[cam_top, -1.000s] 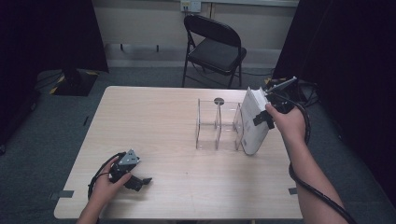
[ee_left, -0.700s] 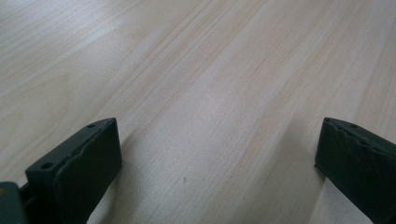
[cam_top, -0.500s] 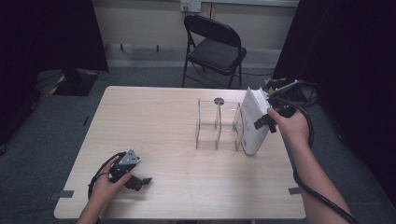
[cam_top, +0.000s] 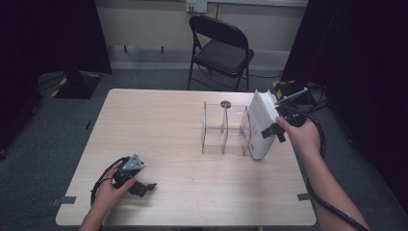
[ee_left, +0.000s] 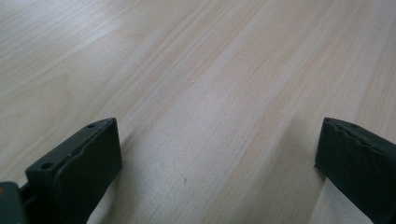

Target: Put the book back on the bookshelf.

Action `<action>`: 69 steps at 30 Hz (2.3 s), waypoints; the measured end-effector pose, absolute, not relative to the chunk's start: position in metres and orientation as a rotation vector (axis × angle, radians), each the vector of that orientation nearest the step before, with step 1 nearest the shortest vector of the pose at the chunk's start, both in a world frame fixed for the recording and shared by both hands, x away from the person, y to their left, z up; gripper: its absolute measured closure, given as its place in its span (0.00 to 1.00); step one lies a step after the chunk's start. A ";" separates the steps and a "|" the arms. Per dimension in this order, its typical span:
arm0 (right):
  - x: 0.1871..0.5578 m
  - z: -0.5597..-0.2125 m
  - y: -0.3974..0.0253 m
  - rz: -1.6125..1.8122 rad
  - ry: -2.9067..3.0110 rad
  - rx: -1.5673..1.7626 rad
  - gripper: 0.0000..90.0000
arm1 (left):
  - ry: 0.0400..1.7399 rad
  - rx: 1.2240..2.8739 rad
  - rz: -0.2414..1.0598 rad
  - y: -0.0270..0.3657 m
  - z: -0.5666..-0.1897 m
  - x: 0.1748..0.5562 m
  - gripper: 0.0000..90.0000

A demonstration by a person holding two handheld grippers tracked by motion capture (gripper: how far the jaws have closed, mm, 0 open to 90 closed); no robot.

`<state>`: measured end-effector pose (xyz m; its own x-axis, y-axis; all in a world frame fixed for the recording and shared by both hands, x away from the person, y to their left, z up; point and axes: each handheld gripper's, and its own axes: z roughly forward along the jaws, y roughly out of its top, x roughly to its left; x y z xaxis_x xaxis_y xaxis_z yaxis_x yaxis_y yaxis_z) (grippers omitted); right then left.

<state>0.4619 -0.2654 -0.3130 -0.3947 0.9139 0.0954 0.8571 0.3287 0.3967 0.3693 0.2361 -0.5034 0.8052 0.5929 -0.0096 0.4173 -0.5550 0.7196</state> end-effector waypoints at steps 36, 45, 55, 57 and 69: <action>0.422 -0.345 -0.272 0.671 2.539 1.519 0.23 | 0.745 2.237 0.297 0.236 -0.504 0.369 0.00; 0.413 -0.352 -0.265 0.712 2.572 1.492 0.23 | 0.745 2.237 0.297 0.236 -0.504 0.369 0.00; 0.408 -0.357 -0.255 0.711 2.607 1.449 0.23 | 0.745 2.237 0.297 0.236 -0.504 0.369 0.00; 0.407 -0.358 -0.253 0.706 2.612 1.448 0.23 | 0.745 2.236 0.297 0.236 -0.504 0.369 0.00; 0.405 -0.364 -0.243 0.739 2.635 1.422 0.23 | 0.744 2.237 0.297 0.236 -0.504 0.369 0.00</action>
<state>0.4049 -0.2431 -0.3640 -0.5737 0.8008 0.1720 0.7734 0.4604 0.4357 0.3693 0.2357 -0.5037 0.8042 0.5942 -0.0146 0.4211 -0.5522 0.7196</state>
